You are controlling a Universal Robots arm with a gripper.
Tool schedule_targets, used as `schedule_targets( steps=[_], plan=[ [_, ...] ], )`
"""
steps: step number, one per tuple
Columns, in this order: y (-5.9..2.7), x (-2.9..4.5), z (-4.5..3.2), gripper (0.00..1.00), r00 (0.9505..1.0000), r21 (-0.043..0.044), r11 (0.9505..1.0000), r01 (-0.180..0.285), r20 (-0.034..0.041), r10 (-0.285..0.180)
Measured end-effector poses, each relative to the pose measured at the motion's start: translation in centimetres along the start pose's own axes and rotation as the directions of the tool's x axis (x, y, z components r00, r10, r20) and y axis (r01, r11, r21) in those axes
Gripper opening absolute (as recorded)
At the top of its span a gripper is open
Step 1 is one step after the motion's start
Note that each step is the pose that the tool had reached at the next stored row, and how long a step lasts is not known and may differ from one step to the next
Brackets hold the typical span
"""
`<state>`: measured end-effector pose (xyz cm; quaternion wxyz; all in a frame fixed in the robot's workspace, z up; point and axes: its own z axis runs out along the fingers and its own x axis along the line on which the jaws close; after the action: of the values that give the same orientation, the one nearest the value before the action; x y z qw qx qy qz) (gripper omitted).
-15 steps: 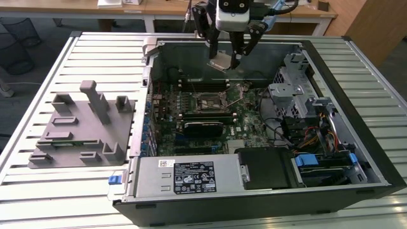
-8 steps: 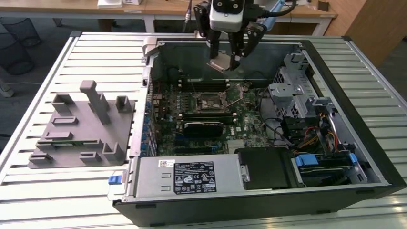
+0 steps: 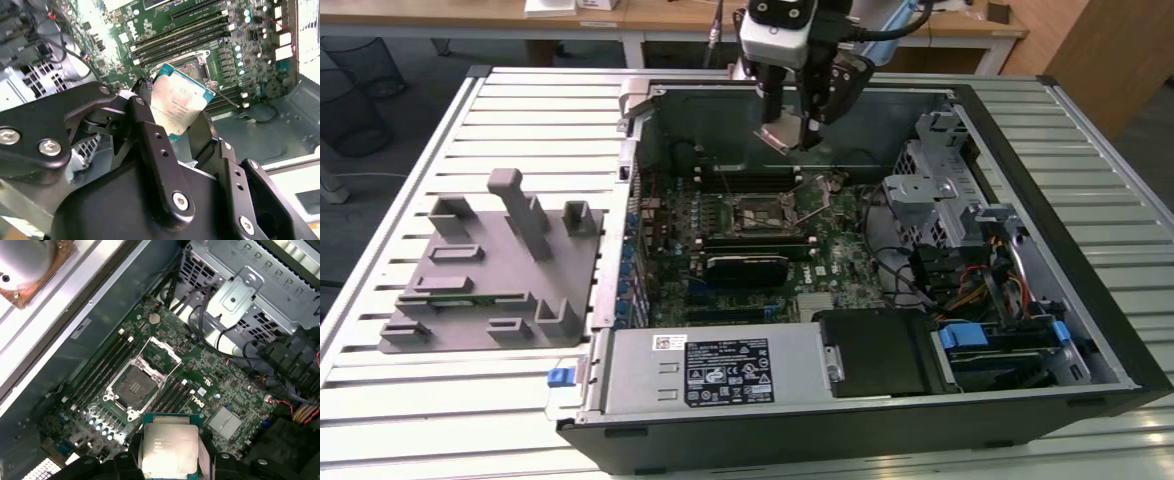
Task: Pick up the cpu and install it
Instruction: 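Place the cpu into insertion slot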
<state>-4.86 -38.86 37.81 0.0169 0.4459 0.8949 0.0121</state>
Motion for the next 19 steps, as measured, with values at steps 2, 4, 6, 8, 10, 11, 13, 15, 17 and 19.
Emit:
schedule_targets(
  steps=[2,4,6,8,10,11,13,15,17,19],
  plan=[
    [0.01,0.02,0.02,0.53,0.9996,0.0005,0.9996,-0.029,0.0013,0.029],
    [0.03,0.04,0.05,0.53,0.9984,0.0008,0.9984,-0.056,0.0023,0.056],
    [0.04,0.06,0.06,0.53,0.9966,0.0012,0.9966,-0.083,0.0033,0.083],
    [0.05,0.07,0.11,0.53,0.992,0.0016,0.9921,-0.126,0.0049,0.126],
    [0.05,0.07,0.15,0.53,0.9869,0.0022,0.9869,-0.161,0.0064,0.161],
    [0.05,0.07,0.17,0.53,0.9837,0.0025,0.9837,-0.18,0.0072,0.18],
    [0.05,0.08,0.22,0.53,0.9775,0.0029,0.9776,-0.211,0.0084,0.211],
    [0.06,0.09,0.23,0.53,0.9728,0.0033,0.9728,-0.232,0.0094,0.232],
    [0.06,0.09,0.23,0.53,0.972,0.0033,0.972,-0.235,0.0095,0.235],
    [0.06,0.09,0.24,0.53,0.972,0.0032,0.972,-0.235,0.0094,0.235]
  ],
)
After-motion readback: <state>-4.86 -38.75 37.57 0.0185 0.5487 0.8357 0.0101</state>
